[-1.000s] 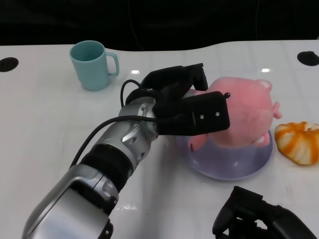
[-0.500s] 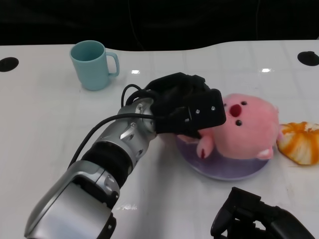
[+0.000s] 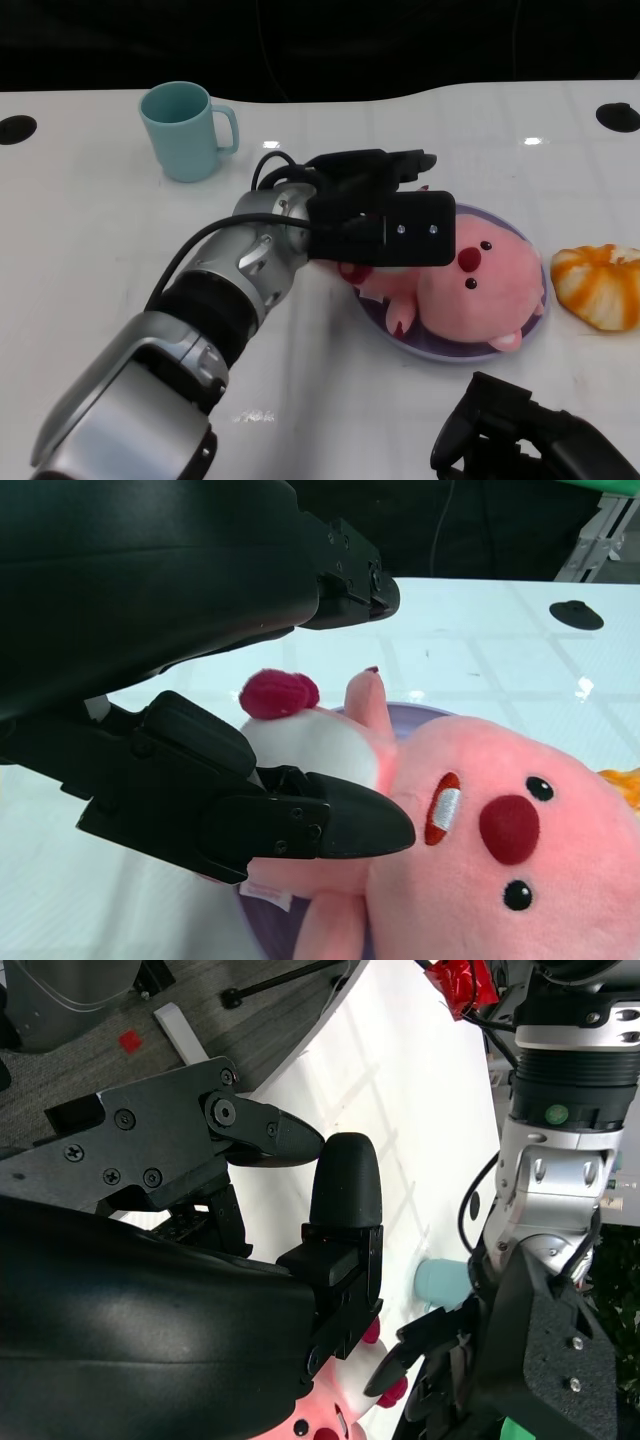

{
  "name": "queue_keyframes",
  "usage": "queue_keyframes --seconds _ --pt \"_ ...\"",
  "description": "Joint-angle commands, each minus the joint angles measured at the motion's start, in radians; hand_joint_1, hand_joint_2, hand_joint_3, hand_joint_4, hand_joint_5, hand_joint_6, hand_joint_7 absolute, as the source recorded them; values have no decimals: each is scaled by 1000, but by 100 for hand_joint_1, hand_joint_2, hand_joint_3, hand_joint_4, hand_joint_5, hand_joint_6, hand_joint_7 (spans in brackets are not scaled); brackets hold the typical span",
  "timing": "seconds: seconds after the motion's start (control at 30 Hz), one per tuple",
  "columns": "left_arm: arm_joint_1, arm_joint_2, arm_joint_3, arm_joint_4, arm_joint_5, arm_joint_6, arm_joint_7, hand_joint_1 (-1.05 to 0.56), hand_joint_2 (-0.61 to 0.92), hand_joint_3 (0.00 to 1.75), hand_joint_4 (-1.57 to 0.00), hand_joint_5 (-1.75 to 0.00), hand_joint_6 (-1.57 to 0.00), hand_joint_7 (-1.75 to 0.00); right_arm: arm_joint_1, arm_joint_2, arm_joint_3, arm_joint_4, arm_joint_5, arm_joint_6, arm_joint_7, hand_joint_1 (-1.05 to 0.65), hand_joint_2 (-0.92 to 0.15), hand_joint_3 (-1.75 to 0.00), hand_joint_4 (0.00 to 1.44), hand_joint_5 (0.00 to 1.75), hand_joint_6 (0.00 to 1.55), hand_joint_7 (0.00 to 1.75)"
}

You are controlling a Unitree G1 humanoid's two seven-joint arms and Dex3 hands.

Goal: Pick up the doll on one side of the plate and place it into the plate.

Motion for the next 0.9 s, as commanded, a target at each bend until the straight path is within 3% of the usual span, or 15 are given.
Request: queue_keyframes --seconds 0.03,0.4,0.9 --pt "-4 35 -1 -58 -1 12 -35 -93 92 45 0 0 -4 -1 3 -9 -10 5 12 -12 6 -19 -84 -71 65 175 42 172" --pt "104 162 7 -345 -7 40 -149 -92 92 42 -4 -2 -5 -1 -4 -16 -30 14 14 -17 20 -19 -84 -71 65 175 42 171" --pt "376 318 134 -729 -169 -10 -224 -75 92 32 -18 -18 -17 -8 -9 -14 -37 15 22 -7 22 -20 -84 -71 66 175 43 170"
